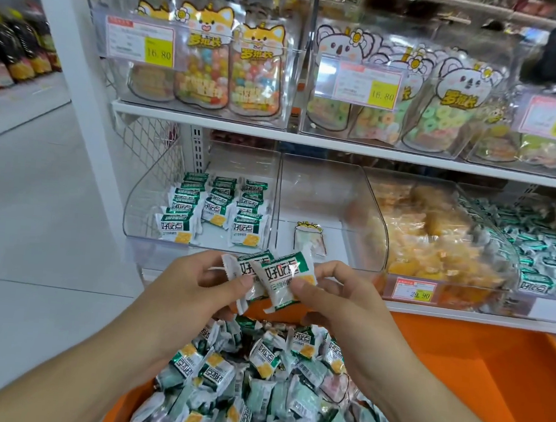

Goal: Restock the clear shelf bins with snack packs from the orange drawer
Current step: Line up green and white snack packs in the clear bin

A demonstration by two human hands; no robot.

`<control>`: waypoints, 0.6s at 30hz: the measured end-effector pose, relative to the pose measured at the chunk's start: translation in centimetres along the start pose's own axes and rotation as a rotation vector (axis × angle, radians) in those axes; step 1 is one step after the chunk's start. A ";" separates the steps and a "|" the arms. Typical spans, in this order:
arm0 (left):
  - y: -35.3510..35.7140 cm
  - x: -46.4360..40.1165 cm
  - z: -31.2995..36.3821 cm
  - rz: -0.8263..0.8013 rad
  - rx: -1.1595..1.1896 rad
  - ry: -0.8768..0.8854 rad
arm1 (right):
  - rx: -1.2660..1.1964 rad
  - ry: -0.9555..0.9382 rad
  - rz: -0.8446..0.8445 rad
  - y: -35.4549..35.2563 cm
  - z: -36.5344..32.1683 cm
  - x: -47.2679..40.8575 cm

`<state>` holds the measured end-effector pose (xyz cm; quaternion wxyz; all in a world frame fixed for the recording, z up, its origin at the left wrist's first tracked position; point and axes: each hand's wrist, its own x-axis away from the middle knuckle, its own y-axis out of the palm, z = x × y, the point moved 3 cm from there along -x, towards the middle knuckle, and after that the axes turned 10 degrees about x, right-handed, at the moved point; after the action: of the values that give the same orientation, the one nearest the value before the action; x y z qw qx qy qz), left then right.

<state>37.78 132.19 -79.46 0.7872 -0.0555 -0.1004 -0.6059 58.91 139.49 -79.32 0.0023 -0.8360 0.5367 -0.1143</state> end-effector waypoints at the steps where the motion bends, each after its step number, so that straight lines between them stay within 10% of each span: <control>1: 0.1 0.0 0.0 -0.007 0.014 0.008 | 0.030 -0.008 0.020 0.0 0.2 0.0; 18: 0.4 0.6 1.2 -0.079 -0.175 0.058 | 0.321 -0.089 0.027 1.9 0.3 0.2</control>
<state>38.18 131.98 -78.12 0.7575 -0.1026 -0.0262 -0.6442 57.35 138.52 -79.80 0.1613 -0.8218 0.5221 -0.1613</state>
